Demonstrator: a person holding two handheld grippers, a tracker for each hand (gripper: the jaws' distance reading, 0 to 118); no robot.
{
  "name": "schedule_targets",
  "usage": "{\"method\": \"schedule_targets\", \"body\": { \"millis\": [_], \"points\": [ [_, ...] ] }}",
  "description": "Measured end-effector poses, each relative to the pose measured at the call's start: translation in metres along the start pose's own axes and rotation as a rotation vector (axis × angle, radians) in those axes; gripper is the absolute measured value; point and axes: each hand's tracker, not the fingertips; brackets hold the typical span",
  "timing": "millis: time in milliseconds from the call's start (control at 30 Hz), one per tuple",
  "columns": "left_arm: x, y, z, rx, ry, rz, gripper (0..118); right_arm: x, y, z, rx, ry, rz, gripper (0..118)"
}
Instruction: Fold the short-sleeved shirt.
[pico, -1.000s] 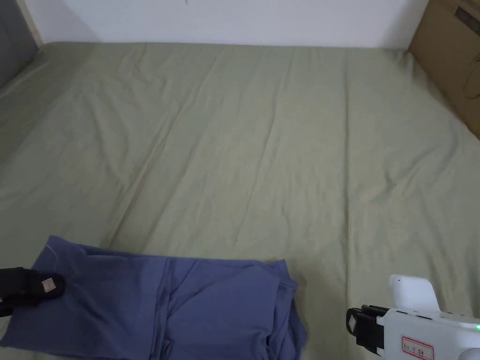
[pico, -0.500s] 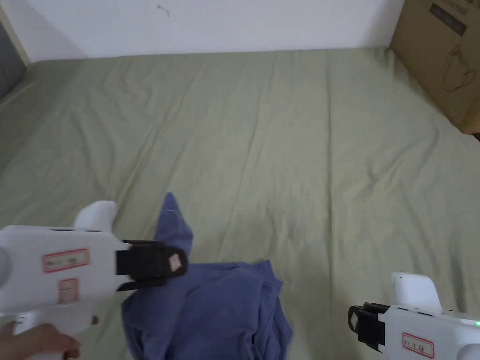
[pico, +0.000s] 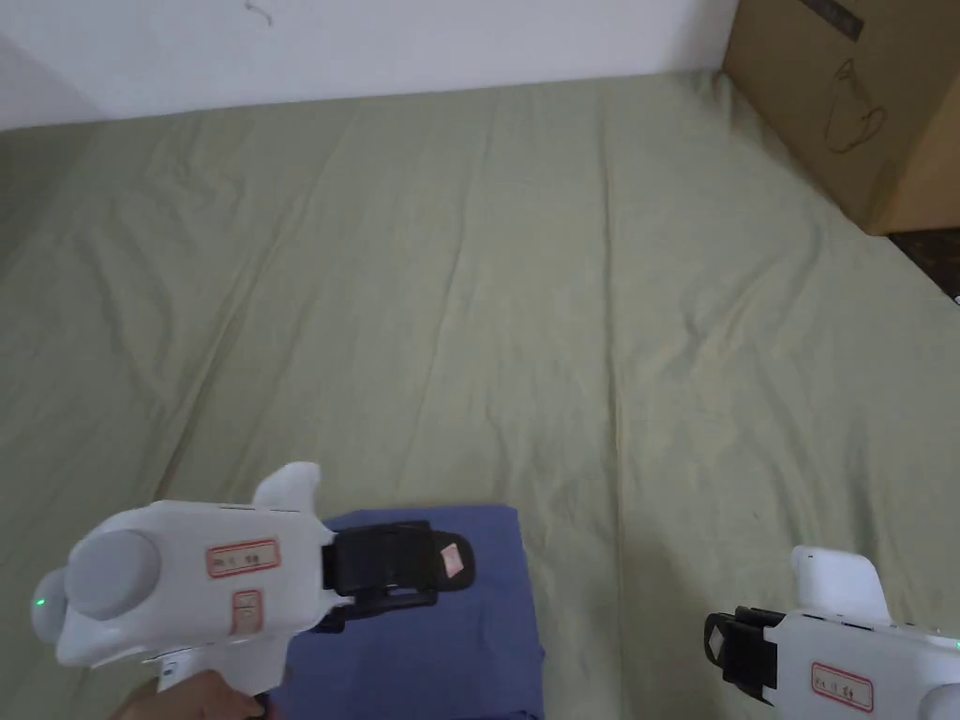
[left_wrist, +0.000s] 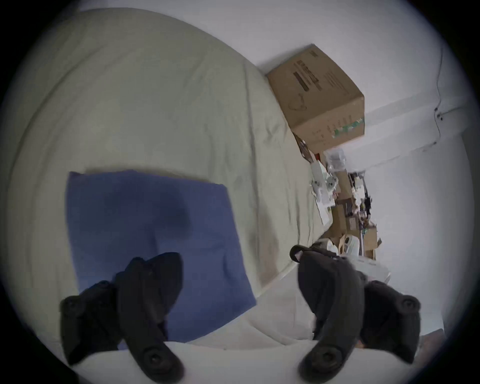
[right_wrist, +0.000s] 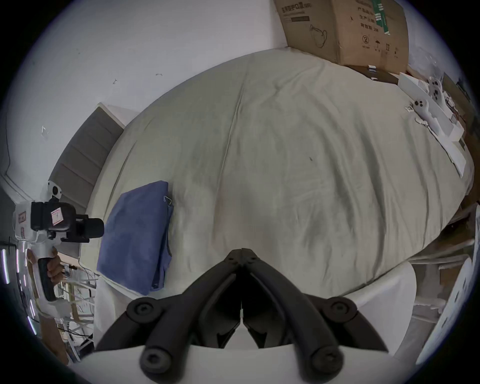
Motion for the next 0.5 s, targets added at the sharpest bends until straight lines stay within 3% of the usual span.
{"method": "schedule_targets", "body": {
  "millis": [33, 67, 300, 367, 500],
  "points": [
    [-0.01, 0.0, 0.007, 0.03, 0.004, 0.02, 35, 0.0, 0.0, -0.001, -0.001, 0.001, -0.001, 0],
    [-0.019, 0.0, 0.012, 0.035, 0.016, 0.033, 5, -0.001, 0.0, -0.002, 0.0, 0.005, -0.005, 0],
    [-0.041, -0.018, -0.008, 0.021, 0.065, 0.1, 2, -0.013, -0.001, -0.008, -0.013, 0.027, 0.02, 0],
    [-0.035, -0.023, -0.025, -0.025, -0.006, 0.079, 2, -0.014, -0.001, -0.009, -0.014, 0.034, 0.021, 0],
    [-0.025, -0.027, -0.068, -0.109, 0.038, 0.041, 2, -0.014, -0.002, -0.009, -0.015, 0.037, 0.016, 0]
  ]
}}
